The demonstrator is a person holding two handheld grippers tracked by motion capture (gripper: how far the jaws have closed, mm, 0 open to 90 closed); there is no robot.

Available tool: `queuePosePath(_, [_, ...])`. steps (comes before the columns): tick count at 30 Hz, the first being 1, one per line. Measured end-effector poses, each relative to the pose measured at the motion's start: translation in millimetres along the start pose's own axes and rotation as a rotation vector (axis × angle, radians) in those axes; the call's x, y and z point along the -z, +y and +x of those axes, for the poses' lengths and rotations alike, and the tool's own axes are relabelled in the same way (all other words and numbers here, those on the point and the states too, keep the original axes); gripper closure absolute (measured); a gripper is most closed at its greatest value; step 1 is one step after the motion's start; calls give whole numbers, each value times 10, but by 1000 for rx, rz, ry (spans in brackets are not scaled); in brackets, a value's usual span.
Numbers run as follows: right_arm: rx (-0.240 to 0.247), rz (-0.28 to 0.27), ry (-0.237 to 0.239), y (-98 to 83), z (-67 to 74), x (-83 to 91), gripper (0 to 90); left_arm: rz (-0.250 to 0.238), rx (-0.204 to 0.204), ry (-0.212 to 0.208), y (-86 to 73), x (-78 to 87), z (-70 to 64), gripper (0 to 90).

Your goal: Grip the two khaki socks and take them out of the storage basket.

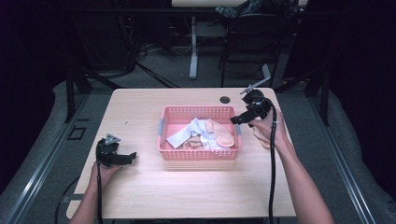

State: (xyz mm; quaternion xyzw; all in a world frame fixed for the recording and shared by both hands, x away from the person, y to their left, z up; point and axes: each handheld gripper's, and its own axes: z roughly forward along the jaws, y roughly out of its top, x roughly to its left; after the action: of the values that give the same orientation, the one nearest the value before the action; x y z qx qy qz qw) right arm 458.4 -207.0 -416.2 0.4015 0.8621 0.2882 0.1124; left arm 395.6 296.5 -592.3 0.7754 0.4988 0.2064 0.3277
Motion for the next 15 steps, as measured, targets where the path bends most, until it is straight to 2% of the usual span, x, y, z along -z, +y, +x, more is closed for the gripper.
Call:
queuePosePath(3, [23,26,21,74,101,-145,99,0,0,0,0,0,0,9])
queuePosePath(5, [39,42,28,112,164,-252,131,0,0,0,0,0,0,9])
queuePosePath(9, [76,77,22,164,253,-471,188,0,0,0,0,0,0,9])
queuePosePath(11, [77,95,24,172,272,-577,239,0,0,0,0,0,0,9])
queuePosePath(15, [43,136,21,181,271,-825,346,0,0,0,0,-1,1,9])
